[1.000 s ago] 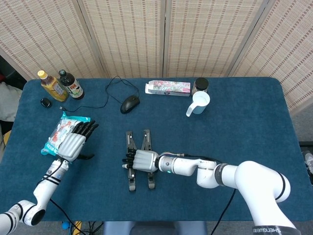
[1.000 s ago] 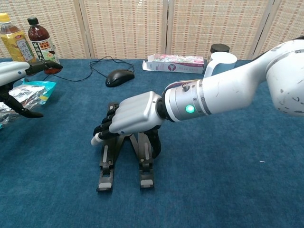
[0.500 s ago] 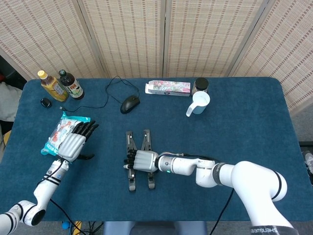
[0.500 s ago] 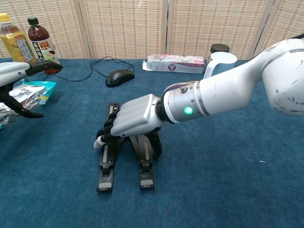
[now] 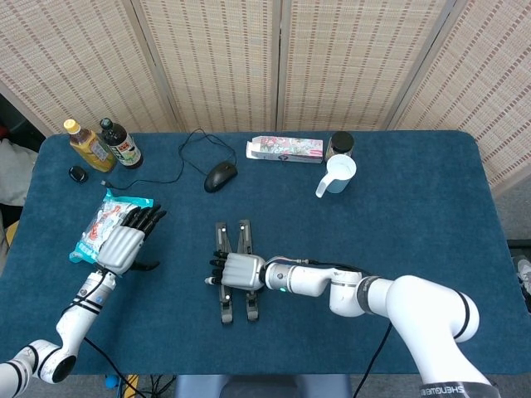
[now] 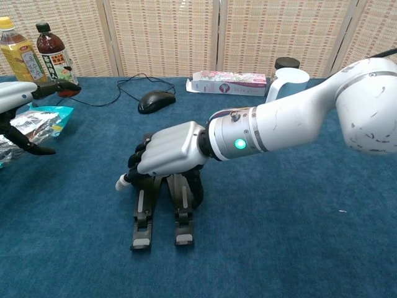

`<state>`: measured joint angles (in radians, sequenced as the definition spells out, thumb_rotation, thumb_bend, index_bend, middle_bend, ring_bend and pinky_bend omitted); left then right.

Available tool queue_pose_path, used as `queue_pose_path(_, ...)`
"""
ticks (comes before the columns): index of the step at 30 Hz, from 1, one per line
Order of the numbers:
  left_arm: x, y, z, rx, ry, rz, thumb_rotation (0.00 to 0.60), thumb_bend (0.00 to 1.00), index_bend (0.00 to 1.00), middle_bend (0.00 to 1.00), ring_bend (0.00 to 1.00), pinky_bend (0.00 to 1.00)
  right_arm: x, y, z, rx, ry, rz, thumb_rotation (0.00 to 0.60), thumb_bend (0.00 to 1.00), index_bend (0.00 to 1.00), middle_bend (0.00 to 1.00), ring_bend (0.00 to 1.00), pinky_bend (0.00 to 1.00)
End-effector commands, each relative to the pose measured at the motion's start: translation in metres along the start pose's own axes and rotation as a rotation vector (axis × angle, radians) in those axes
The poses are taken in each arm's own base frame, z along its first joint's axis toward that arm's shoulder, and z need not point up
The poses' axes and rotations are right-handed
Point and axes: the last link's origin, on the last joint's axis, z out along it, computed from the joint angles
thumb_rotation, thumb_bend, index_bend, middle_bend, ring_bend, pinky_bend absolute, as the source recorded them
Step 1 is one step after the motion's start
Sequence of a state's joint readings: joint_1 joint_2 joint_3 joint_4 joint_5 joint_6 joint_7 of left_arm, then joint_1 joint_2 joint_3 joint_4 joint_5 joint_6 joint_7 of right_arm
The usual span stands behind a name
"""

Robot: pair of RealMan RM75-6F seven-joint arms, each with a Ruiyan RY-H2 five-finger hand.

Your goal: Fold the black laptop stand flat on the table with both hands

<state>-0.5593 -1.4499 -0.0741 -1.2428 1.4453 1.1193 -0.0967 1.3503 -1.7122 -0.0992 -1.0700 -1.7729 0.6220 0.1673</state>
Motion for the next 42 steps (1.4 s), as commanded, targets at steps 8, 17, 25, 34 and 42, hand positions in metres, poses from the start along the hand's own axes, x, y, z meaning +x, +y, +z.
queue_pose_path(8,0.000,0.002,0.001,-0.006,-0.001,0.001,0.600,0.11,0.00,0.00,0.00,0.01,-0.002,0.004,0.000,-0.006,0.052,0.030,0.600,0.10,0.30,0.46,0.08,0.00)
queue_pose_path(17,0.000,0.005,0.002,-0.012,0.001,0.002,0.600,0.11,0.00,0.00,0.00,0.01,0.003,0.008,-0.003,-0.029,0.060,0.071,0.600,0.09,0.05,0.17,0.00,0.00)
queue_pose_path(25,0.001,0.007,0.002,-0.020,0.000,0.011,0.600,0.11,0.00,0.00,0.00,0.01,0.015,0.015,-0.018,-0.088,0.125,0.115,0.600,0.07,0.00,0.00,0.00,0.00)
queue_pose_path(34,0.015,0.001,-0.005,0.024,0.052,0.072,0.600,0.11,0.00,0.00,0.00,0.01,0.009,0.032,-0.105,-0.360,0.249,0.236,0.600,0.06,0.00,0.00,0.00,0.00)
queue_pose_path(42,0.034,-0.021,-0.037,0.161,0.079,0.137,0.600,0.11,0.00,0.00,0.00,0.01,-0.023,0.031,-0.217,-0.755,0.295,0.370,0.600,0.07,0.00,0.00,0.00,0.00)
